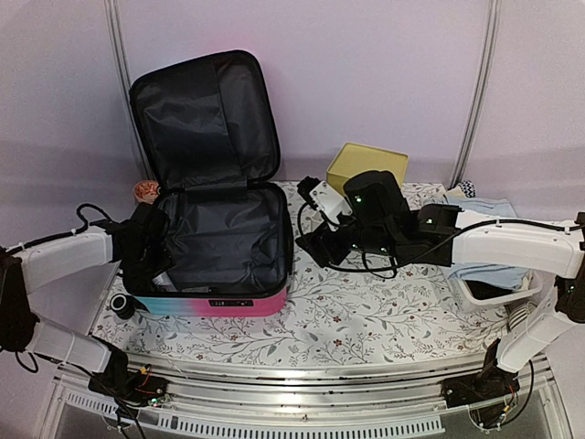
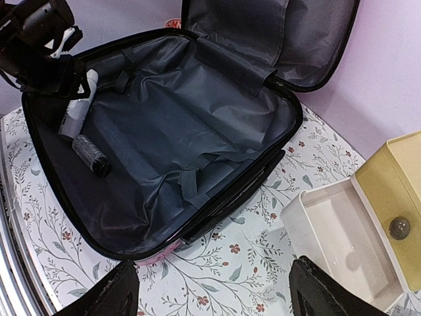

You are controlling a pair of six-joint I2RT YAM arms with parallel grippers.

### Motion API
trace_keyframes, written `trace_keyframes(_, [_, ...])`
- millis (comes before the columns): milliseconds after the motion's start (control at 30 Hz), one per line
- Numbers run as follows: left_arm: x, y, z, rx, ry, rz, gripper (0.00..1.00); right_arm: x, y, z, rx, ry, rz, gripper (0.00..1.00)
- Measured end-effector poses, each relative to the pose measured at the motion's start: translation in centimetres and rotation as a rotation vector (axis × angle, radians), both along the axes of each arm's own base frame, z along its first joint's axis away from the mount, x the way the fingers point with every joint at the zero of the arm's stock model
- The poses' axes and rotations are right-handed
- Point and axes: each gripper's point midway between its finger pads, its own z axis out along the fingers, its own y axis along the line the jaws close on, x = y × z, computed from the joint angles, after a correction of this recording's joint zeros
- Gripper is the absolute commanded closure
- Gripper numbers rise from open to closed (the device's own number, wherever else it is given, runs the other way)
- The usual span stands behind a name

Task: Open, take out, and arrange the luggage
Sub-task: Pick up the makeup from the opened luggage, then pass from the left arm to the right

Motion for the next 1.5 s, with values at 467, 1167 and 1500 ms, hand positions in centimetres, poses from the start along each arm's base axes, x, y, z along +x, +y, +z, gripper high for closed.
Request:
trace_keyframes(467, [5.2,0.7,-4.2,0.119,0.108,-0.075,0.73,-0.1,0.0,-0.1,0.002,0.006,0.001,0.20])
trace_keyframes(1167, [5.7,-12.4,16.1,-0.116,-0.567,-0.718,0.75,-1.5,1.8,1.6,0.098,0.064,0.091,0.21])
trace_keyframes(1500, [2.1,-17.5,23.6,-0.287,-0.847,-0.935,0.74,-3.5,3.3,4.2,0.242,0.128,0.197,0.21])
